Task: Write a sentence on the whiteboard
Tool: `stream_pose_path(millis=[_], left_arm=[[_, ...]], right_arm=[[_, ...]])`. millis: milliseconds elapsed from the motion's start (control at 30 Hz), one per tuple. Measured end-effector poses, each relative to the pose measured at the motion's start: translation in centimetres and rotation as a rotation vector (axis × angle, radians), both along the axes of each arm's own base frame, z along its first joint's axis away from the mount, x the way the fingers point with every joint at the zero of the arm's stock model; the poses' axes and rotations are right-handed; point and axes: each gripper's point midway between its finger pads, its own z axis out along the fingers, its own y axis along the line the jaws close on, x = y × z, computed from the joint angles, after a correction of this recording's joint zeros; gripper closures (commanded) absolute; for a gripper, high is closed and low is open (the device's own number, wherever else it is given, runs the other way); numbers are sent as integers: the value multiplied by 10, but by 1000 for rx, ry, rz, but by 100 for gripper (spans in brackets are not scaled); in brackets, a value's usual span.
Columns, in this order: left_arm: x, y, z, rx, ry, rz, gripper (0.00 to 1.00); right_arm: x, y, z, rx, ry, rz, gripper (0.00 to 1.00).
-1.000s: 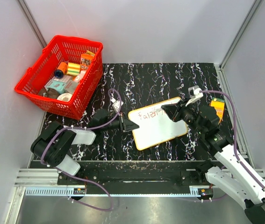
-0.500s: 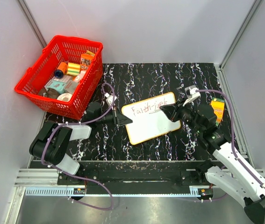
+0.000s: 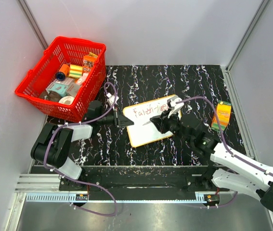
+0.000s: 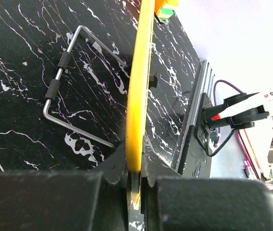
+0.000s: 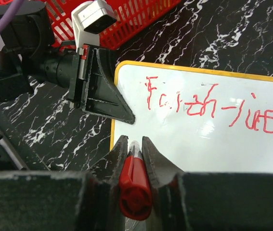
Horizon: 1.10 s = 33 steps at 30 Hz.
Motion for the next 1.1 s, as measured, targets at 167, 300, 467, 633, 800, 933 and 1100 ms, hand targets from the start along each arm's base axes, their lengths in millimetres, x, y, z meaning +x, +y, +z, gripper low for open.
stream_pose_path(millis=[167, 300, 467, 633, 800, 933, 1100], left_arm=[[0, 1, -1, 5, 0, -10, 100], [2, 3, -4, 3, 13, -14, 100], [2, 4, -4, 2, 13, -21, 100], [2, 5, -4, 3, 11, -24, 100], [2, 5, -5, 3, 12, -28, 100], [2, 6, -5, 4, 11, -29, 100], [1, 6, -5, 5, 14, -29, 100]], right_arm=[[3, 6, 1, -20, -79, -73, 100], [5, 12, 5, -26, -139, -119, 100], [6, 23, -5, -63, -174, -149, 100], [10, 26, -15, -94, -182, -178, 100], [14, 26, -18, -96, -185, -210, 100], [17, 28, -23, -105, -181, -217, 100], [18, 32, -35, -125, -162, -215, 100]])
